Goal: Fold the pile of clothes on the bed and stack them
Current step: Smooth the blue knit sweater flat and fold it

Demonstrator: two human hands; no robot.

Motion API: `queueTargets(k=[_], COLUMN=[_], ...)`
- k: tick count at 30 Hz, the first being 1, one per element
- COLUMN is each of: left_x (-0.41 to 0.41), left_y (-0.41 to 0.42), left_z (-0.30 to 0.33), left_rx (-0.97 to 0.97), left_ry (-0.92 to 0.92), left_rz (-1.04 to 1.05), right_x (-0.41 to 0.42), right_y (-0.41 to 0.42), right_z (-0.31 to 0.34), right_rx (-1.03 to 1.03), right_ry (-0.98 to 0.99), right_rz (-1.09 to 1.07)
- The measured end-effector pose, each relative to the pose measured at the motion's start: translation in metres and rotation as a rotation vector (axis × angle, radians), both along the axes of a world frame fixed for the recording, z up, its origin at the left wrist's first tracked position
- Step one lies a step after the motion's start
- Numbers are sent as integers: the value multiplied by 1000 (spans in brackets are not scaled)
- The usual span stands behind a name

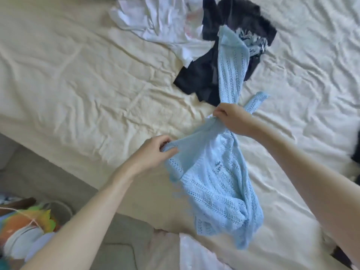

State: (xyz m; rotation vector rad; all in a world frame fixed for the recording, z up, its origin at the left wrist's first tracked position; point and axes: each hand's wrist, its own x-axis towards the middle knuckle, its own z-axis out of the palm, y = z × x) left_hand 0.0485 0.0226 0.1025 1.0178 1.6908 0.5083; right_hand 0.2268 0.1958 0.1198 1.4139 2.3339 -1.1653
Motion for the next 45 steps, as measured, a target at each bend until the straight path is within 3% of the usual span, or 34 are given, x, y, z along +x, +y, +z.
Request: queueTargets(k=[5, 8, 12, 17, 21, 24, 27, 30, 34, 36, 38, 40, 41, 45], left_x=[-12, -17, -34, -47, -61, -71, -81, -95, -109, -119, -131, -137, -137, -123], left_y=[16, 31, 43, 42, 34, 29, 30, 25, 20, 17, 15, 17, 19, 28], left_z=[102, 176, 266, 352, 417, 454, 477, 477, 472, 474, 476, 474, 472, 454], left_rx=[170, 335, 519, 630, 711, 866, 876, 751, 700, 716, 722, 695, 682, 565], left_ry=[130, 265, 493, 873, 1118, 1183, 1033, 825, 778, 721, 798, 859, 801, 204], left_rz=[-68, -22, -29, -12, 176, 326, 351, 349, 358, 401, 418, 411, 417, 536], right_x=[-2, 0, 0, -15, -16, -14, -7, 11, 21, 24, 28, 28, 25, 18], right_y=[-11, -21, -17, -19, -14, -11, -7, 1, 13, 20, 29, 36, 38, 47], right_z=[118, 196, 292, 394, 463, 497, 513, 517, 506, 507, 508, 506, 504, 491], right_rx=[-19, 21, 265, 625, 858, 973, 963, 657, 391, 302, 200, 217, 284, 633], right_ry=[268, 356, 165, 101, 294, 473, 572, 586, 542, 648, 763, 777, 731, 235], right_rz=[-157, -113, 118, 202, 73, -13, -56, -26, 5, -66, -127, -156, -163, 14])
